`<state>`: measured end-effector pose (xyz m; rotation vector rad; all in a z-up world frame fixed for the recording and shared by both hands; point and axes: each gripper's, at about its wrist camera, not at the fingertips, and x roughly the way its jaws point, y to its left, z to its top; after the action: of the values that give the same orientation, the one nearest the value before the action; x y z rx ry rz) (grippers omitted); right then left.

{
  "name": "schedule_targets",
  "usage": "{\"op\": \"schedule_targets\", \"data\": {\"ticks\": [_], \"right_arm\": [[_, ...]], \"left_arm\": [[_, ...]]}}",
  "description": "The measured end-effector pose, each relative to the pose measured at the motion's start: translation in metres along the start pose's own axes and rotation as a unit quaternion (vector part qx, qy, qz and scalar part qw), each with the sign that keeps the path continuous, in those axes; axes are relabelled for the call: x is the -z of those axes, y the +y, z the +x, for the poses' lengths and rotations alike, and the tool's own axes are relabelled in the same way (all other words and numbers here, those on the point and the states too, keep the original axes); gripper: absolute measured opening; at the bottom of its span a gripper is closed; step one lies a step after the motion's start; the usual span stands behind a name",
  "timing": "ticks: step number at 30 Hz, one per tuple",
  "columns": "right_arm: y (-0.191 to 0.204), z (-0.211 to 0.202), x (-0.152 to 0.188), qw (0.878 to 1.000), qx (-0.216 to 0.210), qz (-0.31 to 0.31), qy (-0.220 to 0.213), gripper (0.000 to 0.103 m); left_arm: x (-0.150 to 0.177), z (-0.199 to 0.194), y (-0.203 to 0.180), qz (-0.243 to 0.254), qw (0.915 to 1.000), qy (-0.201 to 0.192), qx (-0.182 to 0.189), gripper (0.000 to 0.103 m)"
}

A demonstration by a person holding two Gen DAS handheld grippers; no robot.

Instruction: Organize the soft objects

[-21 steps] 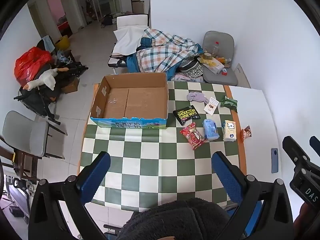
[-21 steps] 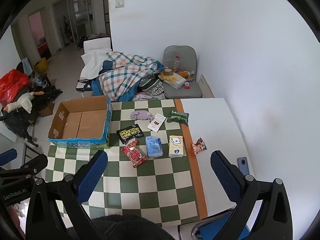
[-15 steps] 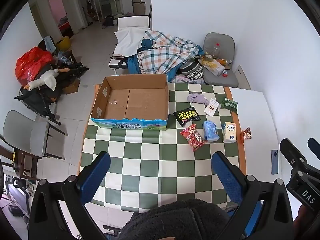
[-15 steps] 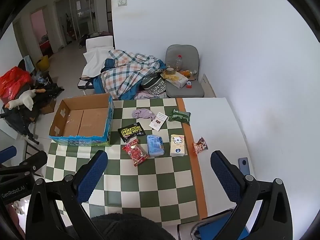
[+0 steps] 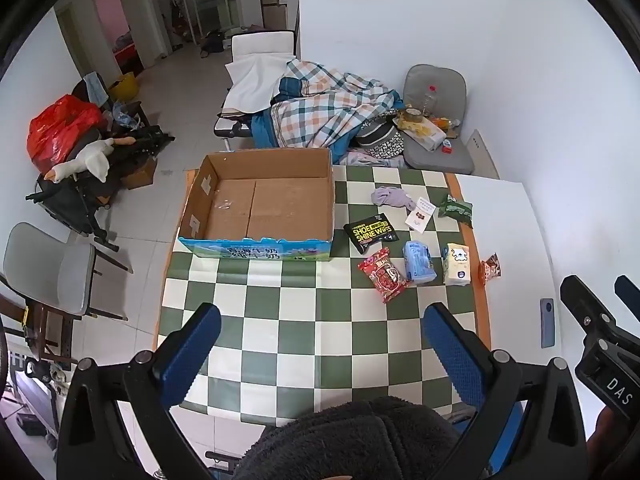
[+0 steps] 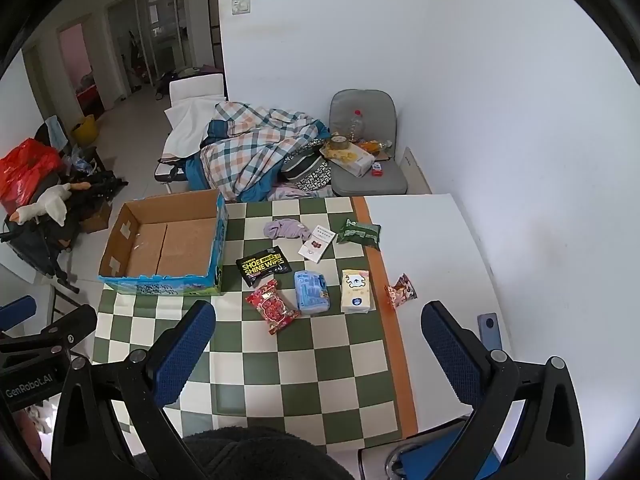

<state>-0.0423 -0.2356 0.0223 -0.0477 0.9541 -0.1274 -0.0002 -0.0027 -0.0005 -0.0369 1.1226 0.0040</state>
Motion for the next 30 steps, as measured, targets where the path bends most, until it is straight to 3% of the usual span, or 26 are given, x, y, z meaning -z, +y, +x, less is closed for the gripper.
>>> {"op": "schedule_targets", "data": {"ticks": [22,30], "right_arm": [[-0.002,0.0,-0.003,1.0,0.002,0.001,-0.001,0.103],[-0.003,-0.002,-0.007,1.0,0.0,-0.001,-0.004,0.103]], "left_arm": [[-0.014,-0.003,-0.01,0.004,1.0,-0.004,-0.002,0.103],[-0.012,-0.011,-0.004,0.002,0.9997,-0.023,-0.005,0.103]]}}
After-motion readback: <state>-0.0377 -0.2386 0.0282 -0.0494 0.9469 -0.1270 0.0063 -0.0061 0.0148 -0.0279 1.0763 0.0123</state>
